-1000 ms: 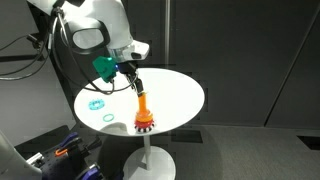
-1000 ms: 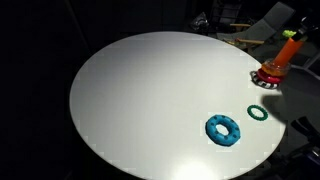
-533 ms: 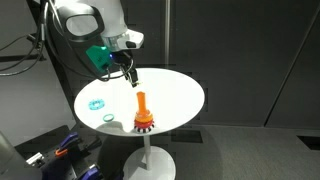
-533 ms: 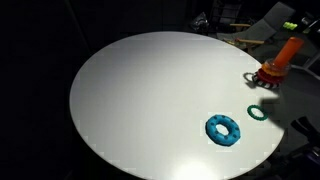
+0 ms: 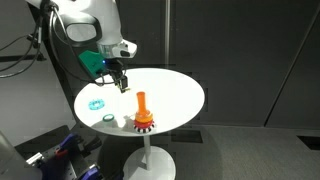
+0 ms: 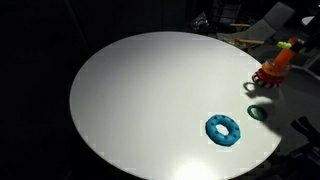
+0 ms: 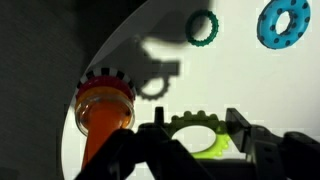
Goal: Put the lime green donut plush toy on the table
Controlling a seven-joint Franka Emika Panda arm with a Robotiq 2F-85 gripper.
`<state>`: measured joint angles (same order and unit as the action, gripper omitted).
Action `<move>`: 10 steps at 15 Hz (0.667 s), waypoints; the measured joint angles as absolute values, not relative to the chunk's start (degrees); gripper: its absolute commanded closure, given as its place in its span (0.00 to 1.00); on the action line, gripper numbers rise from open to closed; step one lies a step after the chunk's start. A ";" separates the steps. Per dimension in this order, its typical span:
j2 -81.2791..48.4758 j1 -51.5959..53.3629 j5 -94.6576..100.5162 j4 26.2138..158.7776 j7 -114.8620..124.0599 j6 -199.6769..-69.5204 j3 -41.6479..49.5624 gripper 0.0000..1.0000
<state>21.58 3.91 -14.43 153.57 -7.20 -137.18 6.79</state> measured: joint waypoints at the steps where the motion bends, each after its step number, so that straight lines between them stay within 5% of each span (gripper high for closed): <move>1: 21.18 3.92 -14.43 154.09 -7.21 -137.32 6.62 0.62; 10: 14.39 4.33 -15.52 158.28 -7.20 -146.48 5.00 0.62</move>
<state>14.39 4.33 -15.52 158.28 -7.20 -146.48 5.00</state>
